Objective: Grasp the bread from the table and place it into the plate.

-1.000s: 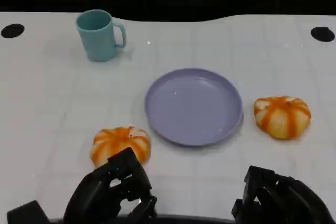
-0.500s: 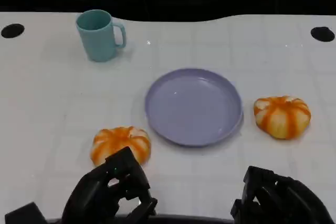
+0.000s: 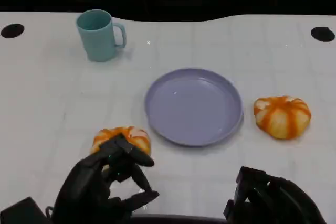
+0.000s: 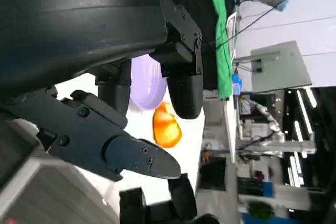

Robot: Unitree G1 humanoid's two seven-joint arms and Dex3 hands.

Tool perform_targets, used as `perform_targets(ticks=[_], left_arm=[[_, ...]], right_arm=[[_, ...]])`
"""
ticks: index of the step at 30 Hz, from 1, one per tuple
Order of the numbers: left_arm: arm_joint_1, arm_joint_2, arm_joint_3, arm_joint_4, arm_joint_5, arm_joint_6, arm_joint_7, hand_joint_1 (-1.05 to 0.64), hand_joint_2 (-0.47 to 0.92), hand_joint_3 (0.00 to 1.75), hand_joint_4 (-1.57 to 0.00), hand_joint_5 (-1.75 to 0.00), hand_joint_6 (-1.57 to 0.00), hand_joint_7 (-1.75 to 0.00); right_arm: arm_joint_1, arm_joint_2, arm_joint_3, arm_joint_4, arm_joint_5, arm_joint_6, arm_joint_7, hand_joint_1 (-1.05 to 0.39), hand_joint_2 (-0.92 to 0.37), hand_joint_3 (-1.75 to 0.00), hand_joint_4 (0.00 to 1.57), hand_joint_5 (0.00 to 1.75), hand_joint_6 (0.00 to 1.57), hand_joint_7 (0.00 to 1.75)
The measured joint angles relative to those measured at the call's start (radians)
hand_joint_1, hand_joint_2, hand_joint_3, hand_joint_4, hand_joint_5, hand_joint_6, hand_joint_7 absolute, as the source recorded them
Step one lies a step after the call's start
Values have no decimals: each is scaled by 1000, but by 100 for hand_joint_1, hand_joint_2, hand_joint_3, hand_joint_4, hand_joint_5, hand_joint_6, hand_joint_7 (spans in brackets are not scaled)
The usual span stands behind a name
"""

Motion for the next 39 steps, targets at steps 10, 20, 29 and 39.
perform_targets(ticks=[10,20,29,39], left_arm=[[-29,115,19,-176,277,74,119,-46,90,0,-35,-112,-52,-25],[-53,260,1,-386,822,207,203,-60,92,1,-41,-46,-45,0],[-116,270,-114,-443,1154,382,151,-62,89,0,-37,-30,-34,0],[-188,228,-221,-410,1306,548,34,-62,89,1,-34,-20,-28,0]], right_arm=[[-6,4,1,1,-2,-4,-4,-71,-92,-25,86,161,77,141],[-21,11,2,17,-5,-4,-12,-71,-92,-24,86,161,77,141],[-23,12,3,17,-5,-4,-14,-71,-92,-24,85,161,76,143],[-22,12,4,15,-7,-4,-15,-71,-92,-25,85,162,75,144]])
